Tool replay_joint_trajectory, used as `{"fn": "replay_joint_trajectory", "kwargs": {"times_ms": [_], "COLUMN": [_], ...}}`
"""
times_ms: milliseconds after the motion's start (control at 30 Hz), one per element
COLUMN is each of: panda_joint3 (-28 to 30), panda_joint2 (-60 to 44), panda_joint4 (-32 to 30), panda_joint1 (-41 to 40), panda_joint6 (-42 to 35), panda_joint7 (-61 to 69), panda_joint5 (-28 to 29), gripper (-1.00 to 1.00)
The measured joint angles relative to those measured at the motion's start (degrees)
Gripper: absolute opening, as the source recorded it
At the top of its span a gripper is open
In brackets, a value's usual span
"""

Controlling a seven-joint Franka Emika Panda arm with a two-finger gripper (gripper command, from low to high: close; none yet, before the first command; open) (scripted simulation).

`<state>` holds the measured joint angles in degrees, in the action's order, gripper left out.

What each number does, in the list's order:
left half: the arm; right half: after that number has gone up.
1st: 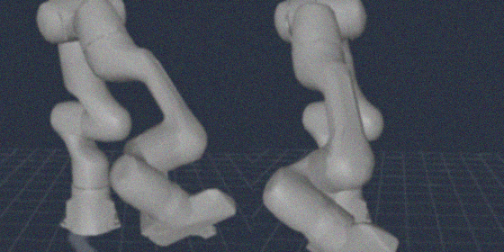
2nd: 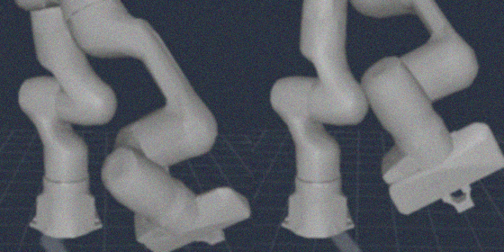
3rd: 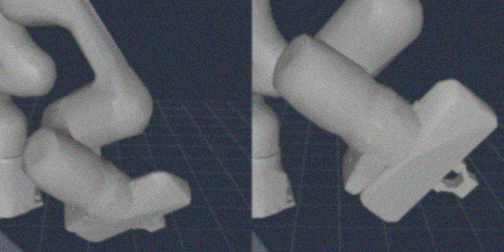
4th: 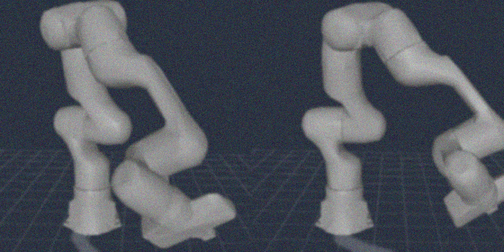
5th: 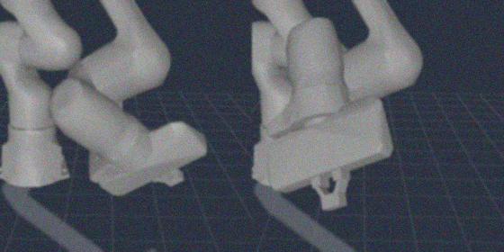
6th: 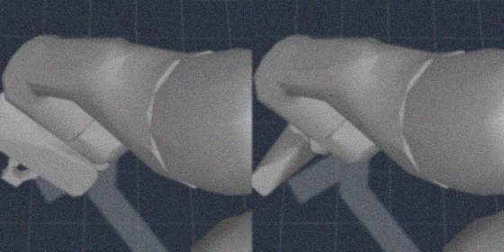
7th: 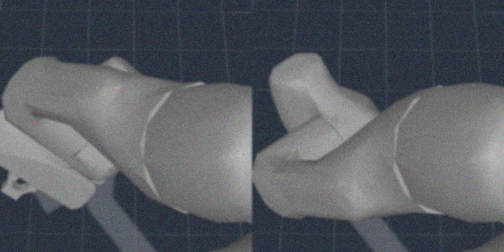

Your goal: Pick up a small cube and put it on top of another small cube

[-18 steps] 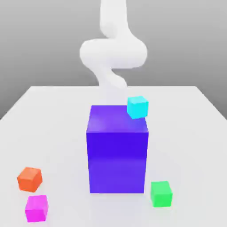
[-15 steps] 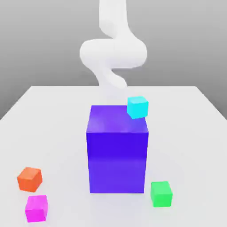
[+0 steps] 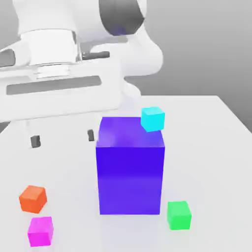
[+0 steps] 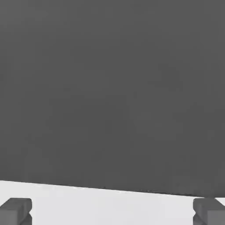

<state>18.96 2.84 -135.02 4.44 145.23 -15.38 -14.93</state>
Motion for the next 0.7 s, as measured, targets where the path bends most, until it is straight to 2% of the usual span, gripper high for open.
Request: {"fn": "replay_joint_trajectory", "kwargs": {"times_ms": [167, 333, 500, 533, 700], "panda_joint3": [0.7, 2.0, -3.0, -3.8, -3.9], "panda_joint2": [-10.0, -19.2, -29.5, -30.8, -30.8], "panda_joint4": [-0.9, -1.9, -0.1, 0.2, 0.2], "panda_joint1": [-2.8, -5.2, -10.0, -10.7, -10.7], "panda_joint6": [3.5, 7.5, 14.5, 15.5, 15.4], "panda_joint7": [6.3, 10.3, 15.1, 15.7, 15.7], "panda_joint5": [-2.0, -0.9, -5.8, -6.7, -6.6], "gripper": [0.00, 0.00, 0.00, -1.00, -1.00]}}
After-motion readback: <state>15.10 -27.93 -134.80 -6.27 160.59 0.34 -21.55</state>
